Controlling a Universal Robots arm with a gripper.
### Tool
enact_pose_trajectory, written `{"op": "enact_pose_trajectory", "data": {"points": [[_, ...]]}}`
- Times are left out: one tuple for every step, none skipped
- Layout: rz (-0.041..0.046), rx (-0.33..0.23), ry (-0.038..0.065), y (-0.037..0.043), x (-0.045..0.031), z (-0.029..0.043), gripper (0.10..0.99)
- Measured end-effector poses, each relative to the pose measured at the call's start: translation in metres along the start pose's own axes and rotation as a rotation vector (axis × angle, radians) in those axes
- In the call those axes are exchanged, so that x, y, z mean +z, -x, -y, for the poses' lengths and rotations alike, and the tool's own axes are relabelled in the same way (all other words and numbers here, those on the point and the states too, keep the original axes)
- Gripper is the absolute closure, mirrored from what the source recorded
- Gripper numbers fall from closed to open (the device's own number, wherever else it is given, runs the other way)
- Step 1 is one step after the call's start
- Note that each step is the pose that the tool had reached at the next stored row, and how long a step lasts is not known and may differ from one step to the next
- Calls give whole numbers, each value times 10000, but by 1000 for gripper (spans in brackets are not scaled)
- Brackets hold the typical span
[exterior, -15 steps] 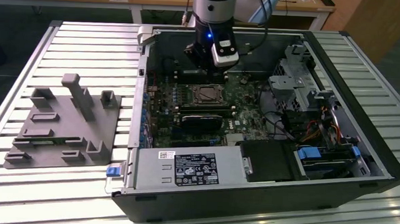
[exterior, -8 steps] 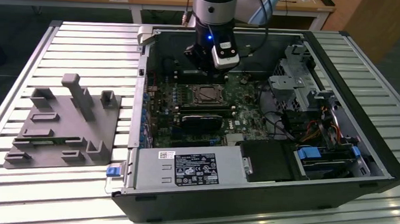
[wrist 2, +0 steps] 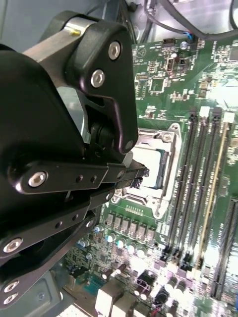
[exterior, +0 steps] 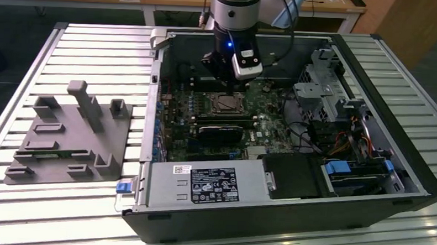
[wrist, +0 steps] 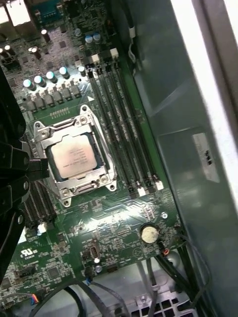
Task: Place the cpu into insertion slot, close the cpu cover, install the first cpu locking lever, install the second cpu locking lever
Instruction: 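Install the second cpu locking lever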
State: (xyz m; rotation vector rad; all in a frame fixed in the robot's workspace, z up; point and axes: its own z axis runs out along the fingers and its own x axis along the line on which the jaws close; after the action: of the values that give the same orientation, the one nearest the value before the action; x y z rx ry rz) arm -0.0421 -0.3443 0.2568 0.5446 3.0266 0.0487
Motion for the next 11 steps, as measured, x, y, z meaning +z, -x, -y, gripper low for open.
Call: {"op": "enact_pose_trajectory", "data": {"points": [[0, -1, 0, 6, 2, 17, 980], [0, -1, -1, 14, 6, 37, 980], [0, -3, -2, 21, 13, 60, 980], [0, -8, 0, 28, 21, 79, 980], [-1, -22, 1, 33, 30, 95, 980], [-2, -50, 3, 37, 41, 106, 980], [-3, -96, 6, 38, 52, 114, 980], [-7, -169, 10, 38, 60, 120, 980], [-11, -259, 14, 38, 67, 125, 980], [-15, -359, 21, 38, 75, 128, 980], [-19, -456, 27, 39, 82, 132, 980]]}}
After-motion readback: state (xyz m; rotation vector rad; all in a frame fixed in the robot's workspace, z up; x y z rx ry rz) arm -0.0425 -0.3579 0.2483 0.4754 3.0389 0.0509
